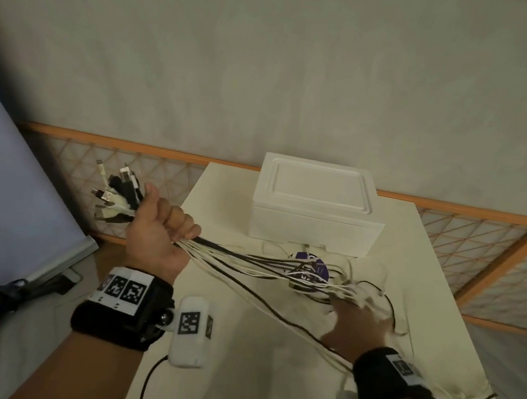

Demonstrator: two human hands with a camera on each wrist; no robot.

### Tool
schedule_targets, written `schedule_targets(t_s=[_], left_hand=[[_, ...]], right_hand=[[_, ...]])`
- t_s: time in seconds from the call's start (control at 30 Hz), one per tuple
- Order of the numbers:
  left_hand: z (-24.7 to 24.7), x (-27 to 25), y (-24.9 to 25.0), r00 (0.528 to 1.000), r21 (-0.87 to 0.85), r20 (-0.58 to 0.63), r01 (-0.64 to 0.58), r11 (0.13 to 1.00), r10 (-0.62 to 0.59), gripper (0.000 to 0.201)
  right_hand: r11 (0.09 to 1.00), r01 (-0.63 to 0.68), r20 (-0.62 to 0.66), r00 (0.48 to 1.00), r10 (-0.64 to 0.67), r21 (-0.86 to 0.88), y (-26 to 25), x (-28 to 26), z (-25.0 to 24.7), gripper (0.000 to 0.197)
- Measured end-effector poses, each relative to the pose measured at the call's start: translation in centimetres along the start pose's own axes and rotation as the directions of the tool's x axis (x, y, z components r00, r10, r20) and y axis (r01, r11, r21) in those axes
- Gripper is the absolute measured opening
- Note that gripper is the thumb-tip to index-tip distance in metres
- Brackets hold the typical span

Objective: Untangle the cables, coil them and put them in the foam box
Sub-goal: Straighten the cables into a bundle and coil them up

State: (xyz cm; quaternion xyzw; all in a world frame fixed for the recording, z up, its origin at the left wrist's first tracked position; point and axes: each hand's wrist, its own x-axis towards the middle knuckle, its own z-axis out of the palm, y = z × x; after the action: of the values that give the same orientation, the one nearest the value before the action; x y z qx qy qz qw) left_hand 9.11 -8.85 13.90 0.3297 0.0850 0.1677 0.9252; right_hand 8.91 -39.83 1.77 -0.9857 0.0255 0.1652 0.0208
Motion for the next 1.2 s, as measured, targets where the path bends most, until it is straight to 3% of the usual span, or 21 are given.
schedule_targets(t_s=[0.1,0.2,0.3,0.33,0.4,0.5,0.57,0.63,0.7,0.77,0.83,0.9,1.07,1.2], left_hand=[[-0.2,0.3,-0.4,1.0,0.027,-0.001,0.005,1.0,-0.005,0.06],[0.1,0.6,-1.3,1.0,0.03,-0.004,0.009,1.0,-0.009,0.061],[-0.4,0.9,-2.7,0.996,0.013,-0.075,0.047,0.999,-0.046,0.06],[-0.8,1.0,-3.3,0.992,0.029,-0.098,0.083,0.996,-0.08,0.059],[-1.7,1.0,-4.8,0.98,0.079,-0.12,0.171,0.982,-0.161,0.057],[-2.1,0.5,-6.7,0.974,0.221,-0.095,0.224,0.949,-0.208,0.057],[-1.9,0.0,-7.6,0.973,0.354,-0.084,0.231,0.906,-0.215,0.054],[-1.4,-0.5,-8.2,0.971,0.442,-0.07,0.234,0.866,-0.227,0.051],[-0.7,-1.1,-8.5,0.967,0.477,-0.038,0.238,0.846,-0.251,0.049],[0.3,-1.9,-8.6,0.955,0.467,0.015,0.256,0.846,-0.297,0.046],[0.8,-2.4,-8.6,0.941,0.483,0.057,0.267,0.834,-0.334,0.044],[0.6,-2.4,-8.3,0.936,0.492,0.063,0.274,0.827,-0.348,0.045],[-0.3,-2.0,-7.6,0.939,0.439,0.083,0.266,0.858,-0.334,0.043],[0.4,-2.0,-7.5,0.934,0.106,-0.026,0.356,0.928,-0.355,0.03]], right_hand=[[0.992,-0.043,-0.138,0.99,0.027,-0.116,3.5,0.1,-1.4,0.085],[0.981,-0.055,-0.157,0.987,0.026,-0.188,6.5,1.0,-3.5,0.063],[0.991,-0.011,0.134,0.991,-0.007,0.133,9.2,2.5,-4.9,0.042],[0.99,0.01,0.193,0.98,-0.037,0.139,9.0,2.7,-5.7,0.031],[0.993,0.09,0.186,0.977,-0.102,0.073,7.5,2.9,-7.7,0.019],[0.971,0.213,0.134,0.971,-0.199,-0.104,2.6,1.6,-10.3,0.034],[0.953,0.243,-0.046,0.966,-0.255,-0.181,-1.3,-0.2,-11.9,0.028],[0.934,0.304,-0.336,0.874,-0.351,-0.186,-4.7,-1.6,-12.5,0.022],[0.83,0.555,-0.474,0.745,-0.469,0.05,-8.0,-2.7,-12.3,0.021],[0.647,0.691,-0.385,0.721,-0.577,0.323,-11.0,-3.3,-11.2,0.028],[0.597,0.664,-0.272,0.739,-0.617,0.45,-12.7,-3.3,-10.0,0.033],[0.572,0.643,-0.273,0.751,-0.602,0.509,-13.0,-2.7,-9.0,0.032],[0.554,0.731,-0.346,0.679,-0.648,0.398,-13.2,-2.6,-7.0,0.032],[0.642,0.727,-0.344,0.684,-0.643,0.243,-14.1,-2.6,-6.6,0.037]])
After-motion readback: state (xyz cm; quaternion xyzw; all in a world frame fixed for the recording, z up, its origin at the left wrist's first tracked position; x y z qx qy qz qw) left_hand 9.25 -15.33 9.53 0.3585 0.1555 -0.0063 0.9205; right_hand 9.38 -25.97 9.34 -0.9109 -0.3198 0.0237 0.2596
